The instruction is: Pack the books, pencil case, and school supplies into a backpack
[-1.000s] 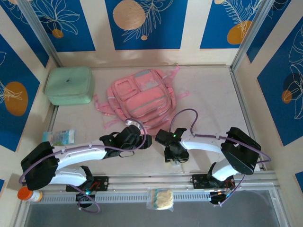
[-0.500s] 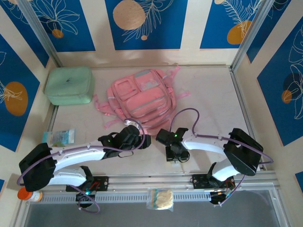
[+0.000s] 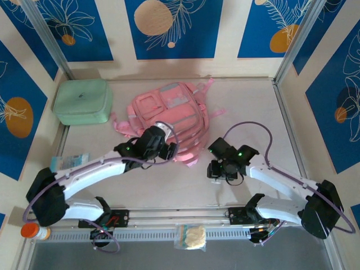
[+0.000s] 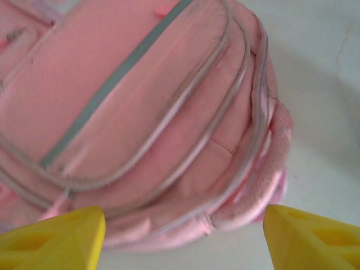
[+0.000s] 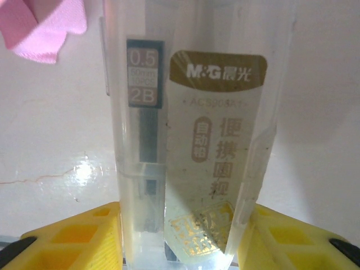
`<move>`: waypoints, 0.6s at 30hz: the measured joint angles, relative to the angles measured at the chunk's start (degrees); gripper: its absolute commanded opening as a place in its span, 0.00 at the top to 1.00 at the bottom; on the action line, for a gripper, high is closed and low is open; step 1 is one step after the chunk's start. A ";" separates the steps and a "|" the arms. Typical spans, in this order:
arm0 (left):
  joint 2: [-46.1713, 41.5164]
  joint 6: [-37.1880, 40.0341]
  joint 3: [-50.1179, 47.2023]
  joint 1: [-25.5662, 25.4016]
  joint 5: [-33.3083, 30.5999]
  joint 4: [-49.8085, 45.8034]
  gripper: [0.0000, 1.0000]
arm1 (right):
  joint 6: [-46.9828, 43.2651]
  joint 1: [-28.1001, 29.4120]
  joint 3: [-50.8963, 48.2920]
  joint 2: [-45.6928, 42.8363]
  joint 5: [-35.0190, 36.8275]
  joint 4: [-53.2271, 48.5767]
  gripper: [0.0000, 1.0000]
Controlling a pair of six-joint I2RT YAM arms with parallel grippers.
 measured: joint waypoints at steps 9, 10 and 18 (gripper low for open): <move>17.64 18.34 13.40 3.02 1.36 -2.36 0.27 | -6.88 -7.61 2.23 0.79 -4.26 -0.85 0.53; 18.95 19.47 14.40 3.26 1.29 -2.67 0.27 | -7.30 -7.89 2.32 1.01 -4.63 -0.68 0.53; 22.97 23.58 17.03 5.77 0.13 -4.02 0.35 | -8.79 -8.66 2.36 2.58 -6.49 -0.11 0.54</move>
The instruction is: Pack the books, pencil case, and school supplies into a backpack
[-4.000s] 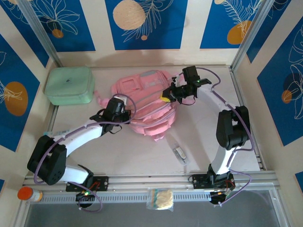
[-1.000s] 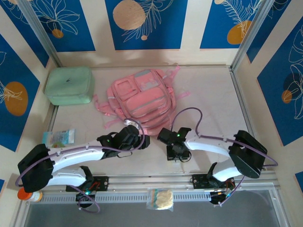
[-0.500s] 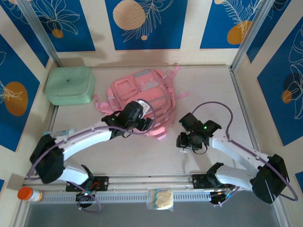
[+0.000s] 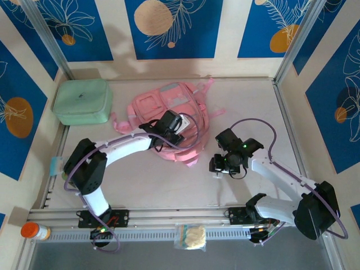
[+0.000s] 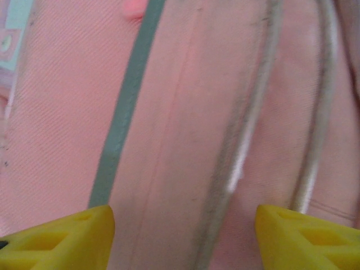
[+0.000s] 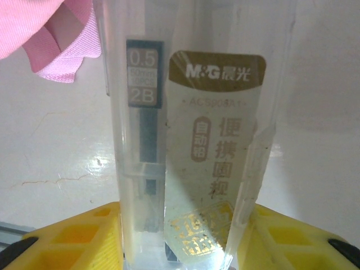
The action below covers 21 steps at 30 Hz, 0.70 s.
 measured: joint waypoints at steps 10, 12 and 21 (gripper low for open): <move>-0.13 0.15 1.14 4.50 5.33 -1.20 0.43 | -0.35 -0.11 0.17 0.48 -0.66 0.07 0.54; -0.13 0.39 1.14 4.59 5.53 -1.20 0.47 | -0.37 -0.11 0.39 0.48 -0.76 0.17 0.55; -0.13 0.87 1.14 5.20 6.43 -0.48 0.72 | -0.57 -0.11 0.81 0.48 -0.83 0.13 0.55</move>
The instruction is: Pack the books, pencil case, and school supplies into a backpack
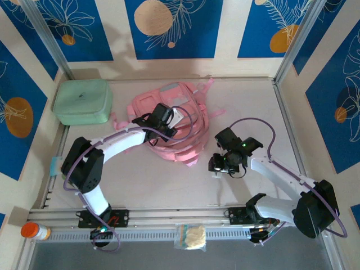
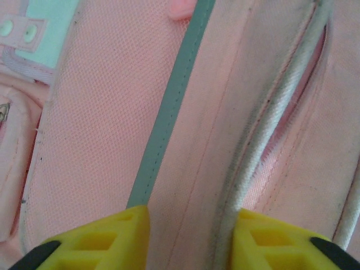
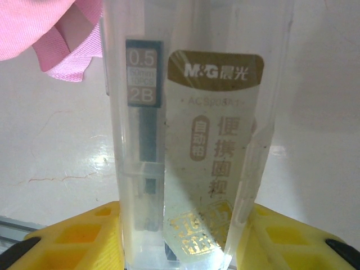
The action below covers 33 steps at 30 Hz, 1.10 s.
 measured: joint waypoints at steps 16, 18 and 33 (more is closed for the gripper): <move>-0.07 -9.40 2.03 0.55 2.38 0.20 1.00 | -2.89 -0.26 8.46 4.33 -1.64 -0.33 0.56; -0.22 -12.22 2.03 0.02 3.02 0.26 1.00 | -3.26 -0.28 10.03 5.68 -1.97 -0.35 0.56; 0.07 -33.70 8.48 -6.64 2.75 -1.44 1.00 | -4.20 -5.49 25.24 20.74 -9.46 5.35 0.54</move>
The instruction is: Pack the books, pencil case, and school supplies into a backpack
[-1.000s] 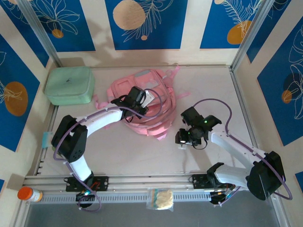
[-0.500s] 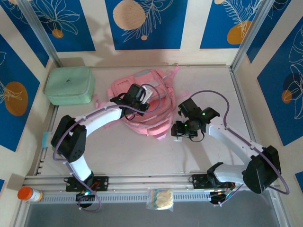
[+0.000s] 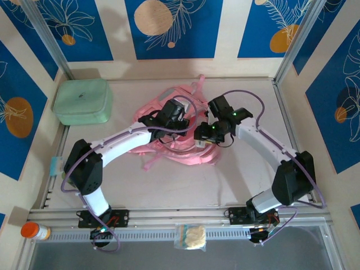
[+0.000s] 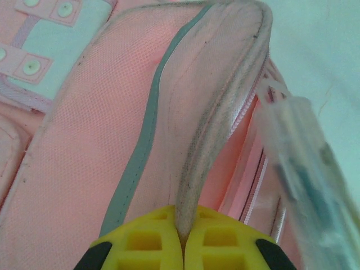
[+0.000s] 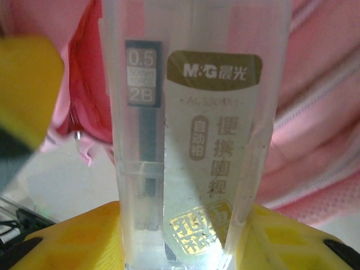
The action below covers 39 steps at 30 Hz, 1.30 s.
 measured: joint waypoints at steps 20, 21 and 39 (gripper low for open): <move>0.26 -5.40 0.09 0.26 0.17 1.64 1.00 | 7.76 -3.08 3.39 8.55 -7.21 8.79 0.72; 0.26 -5.40 0.09 0.24 0.42 1.68 1.00 | 8.52 -3.08 2.73 8.59 -7.93 9.92 0.76; 0.28 -6.49 0.09 0.35 1.33 2.08 1.00 | 14.95 -3.08 -2.73 10.56 -10.16 23.54 1.00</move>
